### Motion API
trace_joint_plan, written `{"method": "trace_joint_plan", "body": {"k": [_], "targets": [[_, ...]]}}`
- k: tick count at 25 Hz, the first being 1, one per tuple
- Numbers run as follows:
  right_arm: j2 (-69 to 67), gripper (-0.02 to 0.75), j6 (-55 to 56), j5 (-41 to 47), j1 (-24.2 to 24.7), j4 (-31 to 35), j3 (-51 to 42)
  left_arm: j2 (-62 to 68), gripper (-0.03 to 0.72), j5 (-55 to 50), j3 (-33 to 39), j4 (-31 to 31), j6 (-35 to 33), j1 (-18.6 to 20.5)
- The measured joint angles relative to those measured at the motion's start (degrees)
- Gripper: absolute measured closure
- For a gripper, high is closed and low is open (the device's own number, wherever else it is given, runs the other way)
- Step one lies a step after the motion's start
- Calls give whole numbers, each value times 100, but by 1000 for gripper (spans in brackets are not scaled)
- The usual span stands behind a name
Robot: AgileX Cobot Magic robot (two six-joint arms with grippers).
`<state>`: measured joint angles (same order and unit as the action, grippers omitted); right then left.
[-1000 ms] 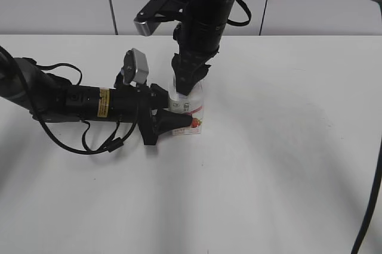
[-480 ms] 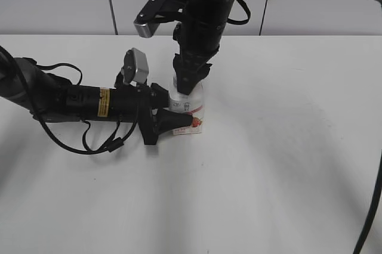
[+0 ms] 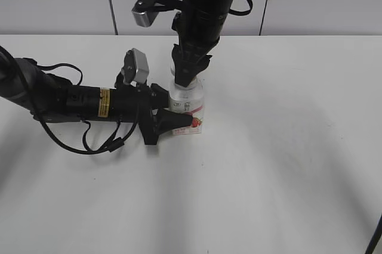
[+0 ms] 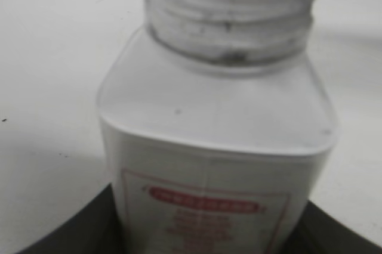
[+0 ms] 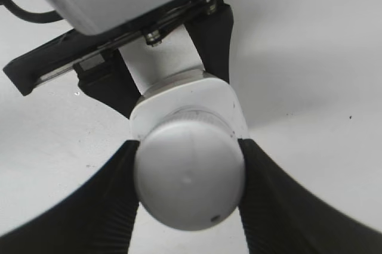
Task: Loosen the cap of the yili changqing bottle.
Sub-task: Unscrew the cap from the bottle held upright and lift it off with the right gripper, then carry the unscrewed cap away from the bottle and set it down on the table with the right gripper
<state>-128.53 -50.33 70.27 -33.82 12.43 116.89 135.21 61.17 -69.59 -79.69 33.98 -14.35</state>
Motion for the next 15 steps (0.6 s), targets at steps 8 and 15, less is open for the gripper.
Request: {"method": "trace_joint_plan", "body": {"k": [8, 15], "targets": [[112, 350, 6, -5, 0, -137, 0, 0, 312, 0, 0, 0, 0, 0], [420, 350, 791, -5, 0, -308, 0, 0, 312, 0, 0, 0, 0, 0]]}}
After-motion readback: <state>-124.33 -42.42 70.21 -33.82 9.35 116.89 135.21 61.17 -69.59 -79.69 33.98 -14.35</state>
